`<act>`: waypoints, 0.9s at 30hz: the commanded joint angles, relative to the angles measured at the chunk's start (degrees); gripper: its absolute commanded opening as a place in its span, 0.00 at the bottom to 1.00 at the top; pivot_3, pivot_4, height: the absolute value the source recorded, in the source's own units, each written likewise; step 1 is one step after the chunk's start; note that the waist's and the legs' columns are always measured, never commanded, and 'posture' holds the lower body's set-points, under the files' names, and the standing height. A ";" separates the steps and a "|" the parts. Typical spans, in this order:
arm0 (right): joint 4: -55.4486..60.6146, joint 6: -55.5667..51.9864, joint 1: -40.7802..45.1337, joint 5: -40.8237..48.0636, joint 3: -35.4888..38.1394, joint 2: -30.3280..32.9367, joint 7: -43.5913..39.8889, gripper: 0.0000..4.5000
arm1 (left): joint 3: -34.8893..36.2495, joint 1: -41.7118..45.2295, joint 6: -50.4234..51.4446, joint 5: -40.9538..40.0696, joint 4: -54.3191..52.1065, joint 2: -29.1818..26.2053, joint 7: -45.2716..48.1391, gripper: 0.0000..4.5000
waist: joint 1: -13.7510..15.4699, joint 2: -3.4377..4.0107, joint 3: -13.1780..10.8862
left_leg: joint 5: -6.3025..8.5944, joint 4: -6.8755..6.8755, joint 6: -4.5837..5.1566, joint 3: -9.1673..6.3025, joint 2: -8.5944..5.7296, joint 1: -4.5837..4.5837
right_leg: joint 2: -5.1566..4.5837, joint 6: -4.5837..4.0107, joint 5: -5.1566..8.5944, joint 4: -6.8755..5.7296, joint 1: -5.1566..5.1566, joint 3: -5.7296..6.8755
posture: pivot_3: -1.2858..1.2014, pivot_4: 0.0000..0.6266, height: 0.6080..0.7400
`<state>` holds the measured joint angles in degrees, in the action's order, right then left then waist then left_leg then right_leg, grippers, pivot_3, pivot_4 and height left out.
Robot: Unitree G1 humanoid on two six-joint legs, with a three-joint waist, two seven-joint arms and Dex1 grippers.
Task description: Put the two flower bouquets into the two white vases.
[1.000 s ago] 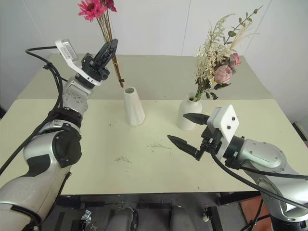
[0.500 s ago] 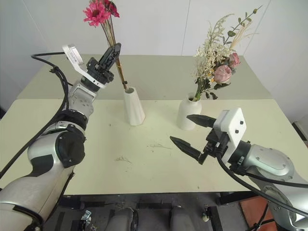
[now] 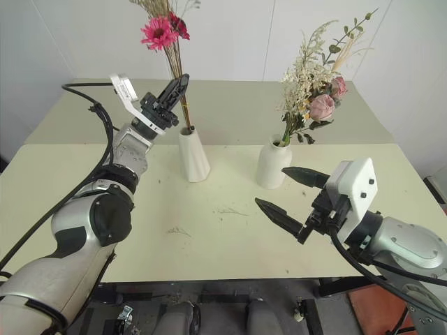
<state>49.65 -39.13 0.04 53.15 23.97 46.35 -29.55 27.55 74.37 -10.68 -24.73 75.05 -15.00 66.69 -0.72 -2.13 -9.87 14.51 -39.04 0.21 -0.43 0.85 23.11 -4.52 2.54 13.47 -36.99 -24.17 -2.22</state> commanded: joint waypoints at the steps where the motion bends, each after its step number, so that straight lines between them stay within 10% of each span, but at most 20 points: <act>1: 1.54 0.46 0.03 1.24 1.53 0.72 1.07 1.00 | 0.12 1.10 -0.07 0.28 -0.86 -0.91 1.06 0.00 | -0.01 0.00 0.00 | 0.00 0.00 0.00 0.00 0.00 0.00 | 0.00 0.00 0.00 -0.01 0.00 0.00 | 0.52 0.24 1.00; 19: -0.46 2.41 0.97 -0.17 -0.30 -0.06 0.24 1.00 | -3.54 -3.46 -3.82 5.12 -1.43 -0.54 5.07 0.00 | 0.02 0.00 0.00 | 0.00 -0.01 0.00 0.00 0.00 0.01 | 0.00 0.00 0.00 -0.03 0.00 0.00 | 0.52 0.24 1.00; 27: -1.35 3.21 0.71 -1.62 -0.87 0.35 -1.31 1.00 | -2.61 -3.60 -2.93 3.66 -2.19 -1.71 8.61 0.49 | -0.03 0.00 0.00 | 0.00 -0.02 0.01 0.00 0.00 0.00 | 0.01 0.00 0.00 -0.03 0.00 0.00 | 0.52 0.24 1.00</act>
<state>47.70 -37.83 0.50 51.92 22.87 46.46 -30.17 24.28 70.75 -13.46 -20.12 74.94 -15.81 74.26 -0.74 -2.13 -9.87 14.51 -39.06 0.22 -0.43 0.85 23.11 -4.51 2.54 13.47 -37.02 -24.18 -2.22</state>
